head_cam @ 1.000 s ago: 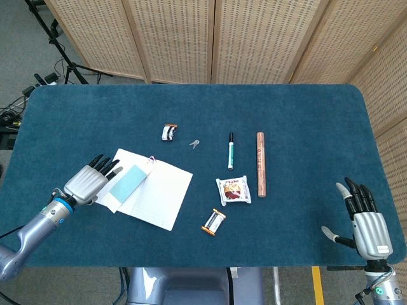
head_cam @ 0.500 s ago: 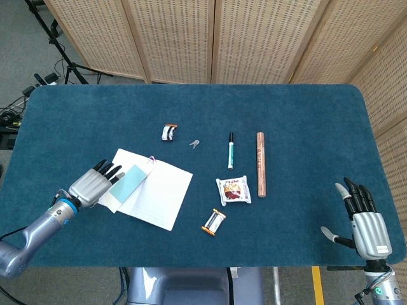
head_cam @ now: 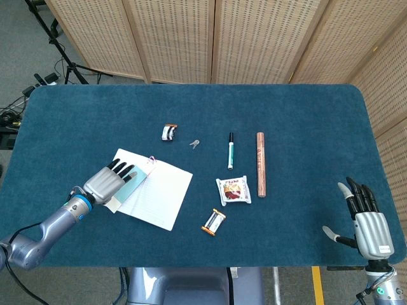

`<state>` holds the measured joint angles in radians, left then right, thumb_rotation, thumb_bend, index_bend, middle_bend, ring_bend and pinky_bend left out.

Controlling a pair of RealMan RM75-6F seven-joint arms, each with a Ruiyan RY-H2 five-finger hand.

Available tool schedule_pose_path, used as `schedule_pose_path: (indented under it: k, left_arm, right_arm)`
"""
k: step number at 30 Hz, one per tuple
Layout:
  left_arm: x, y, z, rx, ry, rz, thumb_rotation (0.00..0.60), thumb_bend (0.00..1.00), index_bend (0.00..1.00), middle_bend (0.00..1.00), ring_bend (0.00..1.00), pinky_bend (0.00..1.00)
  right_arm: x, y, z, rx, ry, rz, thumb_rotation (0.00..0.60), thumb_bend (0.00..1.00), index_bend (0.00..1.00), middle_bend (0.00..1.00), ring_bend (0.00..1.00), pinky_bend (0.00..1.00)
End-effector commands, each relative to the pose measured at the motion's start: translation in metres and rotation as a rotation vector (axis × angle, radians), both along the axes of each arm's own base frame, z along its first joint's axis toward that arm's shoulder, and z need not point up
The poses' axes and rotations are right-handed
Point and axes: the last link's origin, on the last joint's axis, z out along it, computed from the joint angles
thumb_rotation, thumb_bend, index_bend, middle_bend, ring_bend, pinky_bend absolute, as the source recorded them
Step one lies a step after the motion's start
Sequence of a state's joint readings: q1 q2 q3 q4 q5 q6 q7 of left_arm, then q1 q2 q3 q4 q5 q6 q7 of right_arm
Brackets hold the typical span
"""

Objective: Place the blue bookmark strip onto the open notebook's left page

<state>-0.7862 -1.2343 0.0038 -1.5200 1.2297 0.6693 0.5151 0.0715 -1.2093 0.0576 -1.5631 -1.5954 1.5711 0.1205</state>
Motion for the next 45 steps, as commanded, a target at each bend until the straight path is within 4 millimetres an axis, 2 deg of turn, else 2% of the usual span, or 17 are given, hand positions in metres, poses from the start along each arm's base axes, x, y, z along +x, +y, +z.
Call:
schedule_pose_path:
  k: [1,17,32,45]
  left_arm:
    - [0.007,0.004,-0.005,-0.009,0.005,0.001,0.6,0.27,0.0,0.0,0.0,0.0]
    - [0.014,0.007,-0.02,-0.034,0.042,0.033,0.6,0.27,0.0,0.0,0.0,0.0]
    - [0.004,0.004,-0.016,-0.002,0.066,0.141,0.6,0.28,0.0,0.0,0.0,0.0]
    - [0.013,0.006,-0.023,0.036,0.017,0.266,0.6,0.28,0.0,0.0,0.0,0.0]
  right_arm:
    - [0.0,0.0,0.001,-0.003,-0.003,-0.001,0.6,0.16,0.0,0.0,0.0,0.0]
    - [-0.001,-0.001,0.002,-0.002,-0.008,-0.001,0.6,0.16,0.0,0.0,0.0,0.0]
    - [0.0,0.0,0.002,-0.002,-0.012,0.006,0.6,0.16,0.0,0.0,0.0,0.0]
    - [0.003,0.003,0.002,-0.007,-0.016,0.028,0.6,0.16,0.0,0.0,0.0,0.0]
